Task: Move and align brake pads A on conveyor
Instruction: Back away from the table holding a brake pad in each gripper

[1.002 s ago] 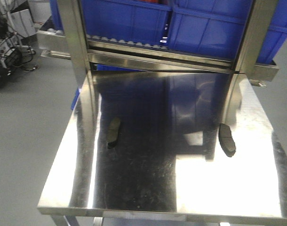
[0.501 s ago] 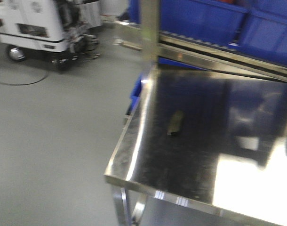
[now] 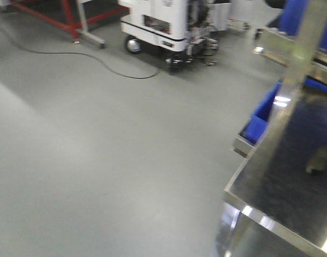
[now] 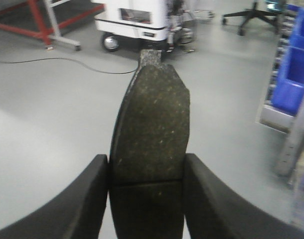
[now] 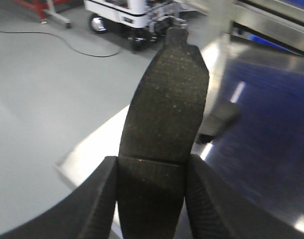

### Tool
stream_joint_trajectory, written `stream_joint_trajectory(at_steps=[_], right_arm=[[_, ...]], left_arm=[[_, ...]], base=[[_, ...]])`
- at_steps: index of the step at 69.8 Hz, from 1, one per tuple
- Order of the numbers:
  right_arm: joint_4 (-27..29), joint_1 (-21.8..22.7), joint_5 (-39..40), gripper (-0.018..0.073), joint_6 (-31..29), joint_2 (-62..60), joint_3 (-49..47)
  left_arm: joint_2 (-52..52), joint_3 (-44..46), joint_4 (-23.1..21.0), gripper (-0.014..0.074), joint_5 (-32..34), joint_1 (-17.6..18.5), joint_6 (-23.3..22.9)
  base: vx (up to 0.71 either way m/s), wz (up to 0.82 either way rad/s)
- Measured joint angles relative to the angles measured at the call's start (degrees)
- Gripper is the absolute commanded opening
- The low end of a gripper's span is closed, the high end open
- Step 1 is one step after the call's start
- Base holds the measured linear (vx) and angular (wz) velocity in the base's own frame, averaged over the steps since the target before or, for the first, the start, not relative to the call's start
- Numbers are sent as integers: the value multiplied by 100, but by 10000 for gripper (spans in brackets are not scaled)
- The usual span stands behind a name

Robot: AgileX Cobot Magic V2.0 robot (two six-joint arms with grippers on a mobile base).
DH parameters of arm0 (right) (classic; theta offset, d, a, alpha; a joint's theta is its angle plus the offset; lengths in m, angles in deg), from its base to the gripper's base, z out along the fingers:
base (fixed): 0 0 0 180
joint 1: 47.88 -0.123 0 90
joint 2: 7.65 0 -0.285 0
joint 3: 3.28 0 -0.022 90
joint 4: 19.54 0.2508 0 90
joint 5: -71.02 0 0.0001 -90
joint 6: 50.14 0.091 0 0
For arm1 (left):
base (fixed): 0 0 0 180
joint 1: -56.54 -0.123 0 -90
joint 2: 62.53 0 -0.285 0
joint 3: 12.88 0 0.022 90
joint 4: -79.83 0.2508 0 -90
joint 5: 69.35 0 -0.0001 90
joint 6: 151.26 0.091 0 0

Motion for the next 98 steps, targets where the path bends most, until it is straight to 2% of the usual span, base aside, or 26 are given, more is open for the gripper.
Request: stream_joint_trajectory(at_steps=[64,98], right_arm=[[0,0,-2,-4,0,0,0],[0,0,-2,-4,0,0,0]], left_arm=[[5,0,0,104,0,0,0],[5,0,0,104,0,0,0]], base=[[4,61],[13,39]])
